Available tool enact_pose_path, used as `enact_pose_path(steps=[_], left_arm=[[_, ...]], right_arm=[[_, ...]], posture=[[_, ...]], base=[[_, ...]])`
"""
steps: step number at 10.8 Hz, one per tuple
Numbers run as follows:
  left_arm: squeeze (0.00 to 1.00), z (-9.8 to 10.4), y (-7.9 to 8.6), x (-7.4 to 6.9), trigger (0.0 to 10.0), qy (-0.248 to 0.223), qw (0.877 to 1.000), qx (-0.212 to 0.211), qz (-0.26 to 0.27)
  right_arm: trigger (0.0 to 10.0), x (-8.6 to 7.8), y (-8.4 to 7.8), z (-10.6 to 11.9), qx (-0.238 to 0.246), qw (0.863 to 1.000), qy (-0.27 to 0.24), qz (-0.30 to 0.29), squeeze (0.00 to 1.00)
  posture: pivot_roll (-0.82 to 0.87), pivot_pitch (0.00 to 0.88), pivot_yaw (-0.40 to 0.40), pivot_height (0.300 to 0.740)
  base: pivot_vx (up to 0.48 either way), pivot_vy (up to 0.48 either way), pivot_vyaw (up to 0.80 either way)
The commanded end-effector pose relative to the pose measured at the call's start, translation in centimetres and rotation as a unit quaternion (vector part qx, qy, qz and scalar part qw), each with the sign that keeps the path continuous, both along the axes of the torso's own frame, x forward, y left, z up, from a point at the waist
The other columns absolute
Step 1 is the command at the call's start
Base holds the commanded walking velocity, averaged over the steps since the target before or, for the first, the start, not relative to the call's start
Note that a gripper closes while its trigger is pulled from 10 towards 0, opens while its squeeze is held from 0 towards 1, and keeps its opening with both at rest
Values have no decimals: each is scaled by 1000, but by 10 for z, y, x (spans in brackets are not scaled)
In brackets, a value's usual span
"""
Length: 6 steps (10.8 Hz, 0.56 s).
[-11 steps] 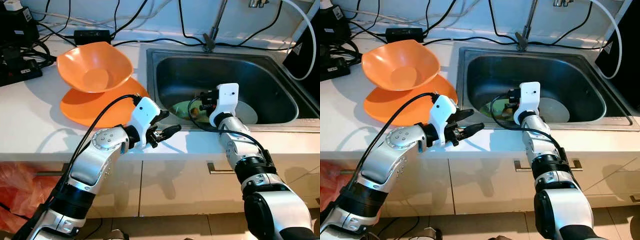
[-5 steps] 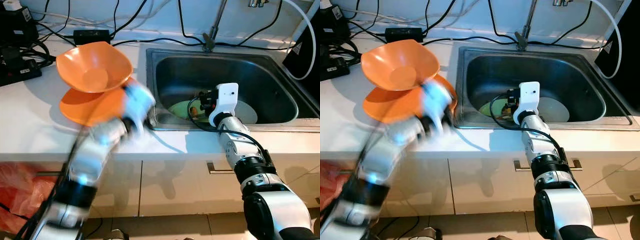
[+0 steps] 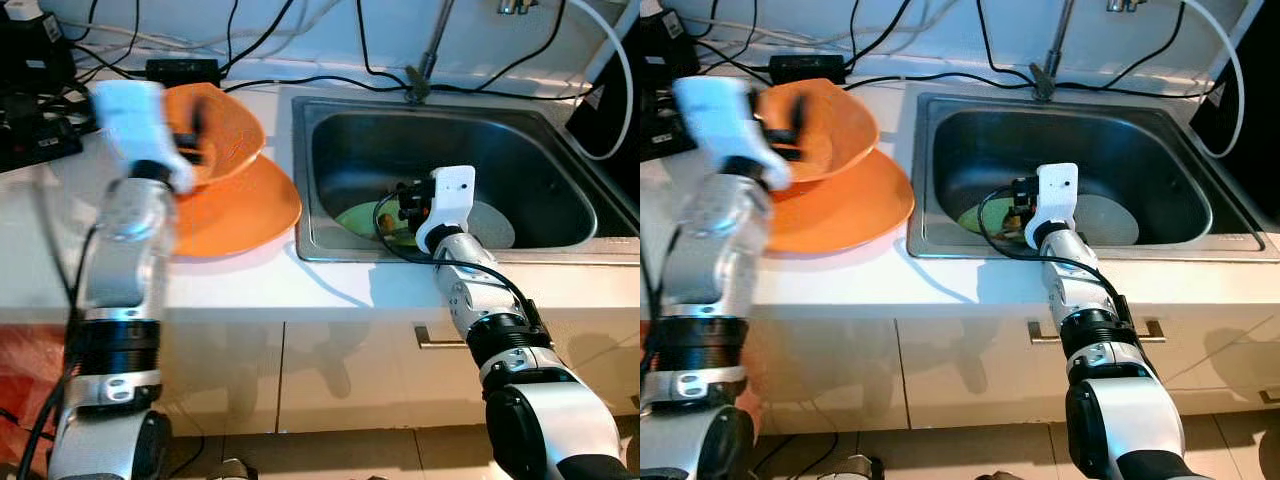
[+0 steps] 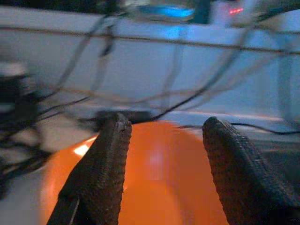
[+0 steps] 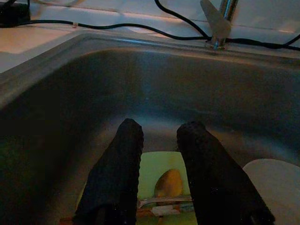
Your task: Kitchen organization
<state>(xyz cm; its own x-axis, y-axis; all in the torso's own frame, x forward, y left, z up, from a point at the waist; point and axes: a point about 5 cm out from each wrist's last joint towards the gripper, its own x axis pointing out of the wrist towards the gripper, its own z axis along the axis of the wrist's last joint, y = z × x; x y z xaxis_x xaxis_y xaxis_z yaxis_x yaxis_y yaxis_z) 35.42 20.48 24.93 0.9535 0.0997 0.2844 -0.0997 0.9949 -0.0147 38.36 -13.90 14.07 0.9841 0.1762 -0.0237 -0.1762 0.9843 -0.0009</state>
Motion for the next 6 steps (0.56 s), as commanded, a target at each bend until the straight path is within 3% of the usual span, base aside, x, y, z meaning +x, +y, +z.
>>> enact_pose_path(steps=[1,6], left_arm=[[0,-1,8,2,10000,12,999,-10,34],[0,-9,25,0,10000,31,990,-80,109]], right_arm=[[10000,-10,0,-28,0,998,56,0,0],[10000,-9,0,-28,-1,999,54,-1,0]], posture=[[99,60,-70,740],[98,51,-68,740]], base=[[0,0,0],[0,0,0]])
